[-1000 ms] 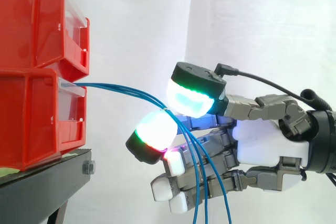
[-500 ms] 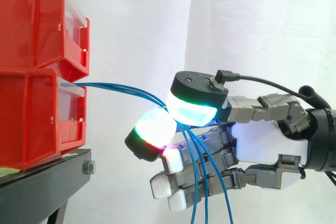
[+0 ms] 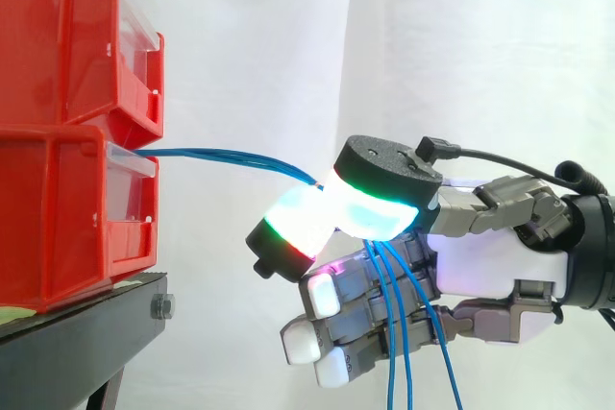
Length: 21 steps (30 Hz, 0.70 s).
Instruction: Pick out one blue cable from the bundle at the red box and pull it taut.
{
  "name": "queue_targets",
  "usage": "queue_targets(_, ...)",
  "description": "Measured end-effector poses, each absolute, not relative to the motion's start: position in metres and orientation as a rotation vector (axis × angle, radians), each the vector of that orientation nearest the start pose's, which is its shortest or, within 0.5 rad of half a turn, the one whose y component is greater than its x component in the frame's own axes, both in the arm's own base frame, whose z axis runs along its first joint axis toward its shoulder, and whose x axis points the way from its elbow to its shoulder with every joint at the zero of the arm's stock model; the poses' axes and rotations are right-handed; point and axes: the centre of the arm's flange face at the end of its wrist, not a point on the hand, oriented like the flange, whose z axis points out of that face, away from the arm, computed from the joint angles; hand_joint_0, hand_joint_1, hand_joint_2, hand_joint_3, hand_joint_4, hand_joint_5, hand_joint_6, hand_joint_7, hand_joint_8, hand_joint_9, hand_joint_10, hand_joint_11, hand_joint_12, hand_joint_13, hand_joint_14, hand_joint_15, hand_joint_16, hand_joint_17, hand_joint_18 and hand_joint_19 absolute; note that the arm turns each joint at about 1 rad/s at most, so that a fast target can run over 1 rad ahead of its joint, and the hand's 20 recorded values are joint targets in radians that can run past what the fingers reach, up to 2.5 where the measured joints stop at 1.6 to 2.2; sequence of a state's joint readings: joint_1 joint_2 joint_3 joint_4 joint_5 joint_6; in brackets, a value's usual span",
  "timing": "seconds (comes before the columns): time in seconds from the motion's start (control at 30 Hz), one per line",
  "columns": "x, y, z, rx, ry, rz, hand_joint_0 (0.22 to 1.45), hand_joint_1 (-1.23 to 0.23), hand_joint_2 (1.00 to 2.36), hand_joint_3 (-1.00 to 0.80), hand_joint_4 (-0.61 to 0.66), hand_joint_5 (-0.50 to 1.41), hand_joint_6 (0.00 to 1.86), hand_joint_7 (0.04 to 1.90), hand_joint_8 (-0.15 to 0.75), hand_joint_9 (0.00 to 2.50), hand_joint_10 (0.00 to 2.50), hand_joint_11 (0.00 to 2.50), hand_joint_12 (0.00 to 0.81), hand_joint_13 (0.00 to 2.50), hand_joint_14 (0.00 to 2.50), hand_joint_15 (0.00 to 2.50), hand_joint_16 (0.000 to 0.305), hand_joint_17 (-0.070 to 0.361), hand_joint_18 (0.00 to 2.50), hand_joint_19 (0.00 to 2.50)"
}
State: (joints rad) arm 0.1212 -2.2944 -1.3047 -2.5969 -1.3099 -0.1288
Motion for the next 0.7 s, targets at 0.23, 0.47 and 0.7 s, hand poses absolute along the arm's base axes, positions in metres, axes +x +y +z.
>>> queue_targets(0.23,0.7512,-0.0690,0.2165,1.140,1.102,1.054,0.54,-0.58,1.00,-0.50,0.19,-0.20,0.87,0.99,0.281,0.88,0.03,0.71,0.372,0.78,0.02,0.46,0.064,0.145,0.62,0.64)
queue_targets(0.47,0.7511,-0.0703,0.2167,1.140,1.101,1.054,0.62,-0.46,1.01,-0.39,0.15,-0.19,0.85,1.04,0.276,0.88,0.03,0.70,0.361,0.75,0.02,0.48,0.062,0.140,0.56,0.70)
queue_targets(0.7,0.7510,-0.0710,0.2164,1.142,1.099,1.051,0.59,-0.56,1.02,-0.18,0.16,-0.20,0.85,1.05,0.288,0.86,0.03,0.70,0.365,0.74,0.02,0.49,0.063,0.142,0.55,0.71)
